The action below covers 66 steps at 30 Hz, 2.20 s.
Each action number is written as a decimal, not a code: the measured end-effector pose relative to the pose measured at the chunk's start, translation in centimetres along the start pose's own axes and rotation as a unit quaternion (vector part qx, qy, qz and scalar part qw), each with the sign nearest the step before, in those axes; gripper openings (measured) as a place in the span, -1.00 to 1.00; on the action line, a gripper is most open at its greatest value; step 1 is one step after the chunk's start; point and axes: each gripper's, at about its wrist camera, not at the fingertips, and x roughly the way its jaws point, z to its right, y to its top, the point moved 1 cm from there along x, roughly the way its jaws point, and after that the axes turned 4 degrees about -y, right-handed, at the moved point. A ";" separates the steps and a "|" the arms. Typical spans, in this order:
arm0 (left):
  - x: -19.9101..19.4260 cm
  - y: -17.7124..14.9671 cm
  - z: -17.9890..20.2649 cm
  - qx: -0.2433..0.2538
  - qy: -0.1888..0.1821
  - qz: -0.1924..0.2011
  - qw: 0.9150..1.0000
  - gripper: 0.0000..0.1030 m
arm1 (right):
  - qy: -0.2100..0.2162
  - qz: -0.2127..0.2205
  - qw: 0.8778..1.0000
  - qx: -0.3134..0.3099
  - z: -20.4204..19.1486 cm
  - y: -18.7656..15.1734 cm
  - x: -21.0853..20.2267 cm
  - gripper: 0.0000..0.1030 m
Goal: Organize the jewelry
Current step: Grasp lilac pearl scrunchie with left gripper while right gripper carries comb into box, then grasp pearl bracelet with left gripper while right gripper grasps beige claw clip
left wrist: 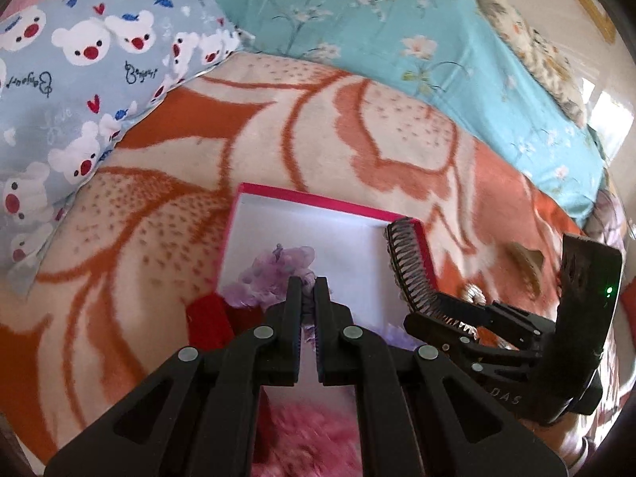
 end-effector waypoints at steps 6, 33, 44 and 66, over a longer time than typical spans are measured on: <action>3.1 0.9 -1.5 -0.013 0.010 -0.015 1.000 -0.93 | -0.010 -0.021 1.000 -0.003 -0.3 1.0 3.1 -0.06; 4.9 -0.6 -3.0 -0.034 0.038 -0.064 0.997 -0.36 | -0.014 -0.032 0.999 -0.019 -0.6 1.0 3.2 0.14; 1.1 -1.2 1.9 -0.002 0.014 -0.036 0.999 -0.10 | -0.017 0.021 0.999 0.036 4.5 -1.6 -5.0 0.26; 3.1 -3.7 16.7 0.110 -0.058 -0.072 0.990 -0.01 | -0.112 0.052 0.979 0.161 20.0 -8.3 -14.9 0.27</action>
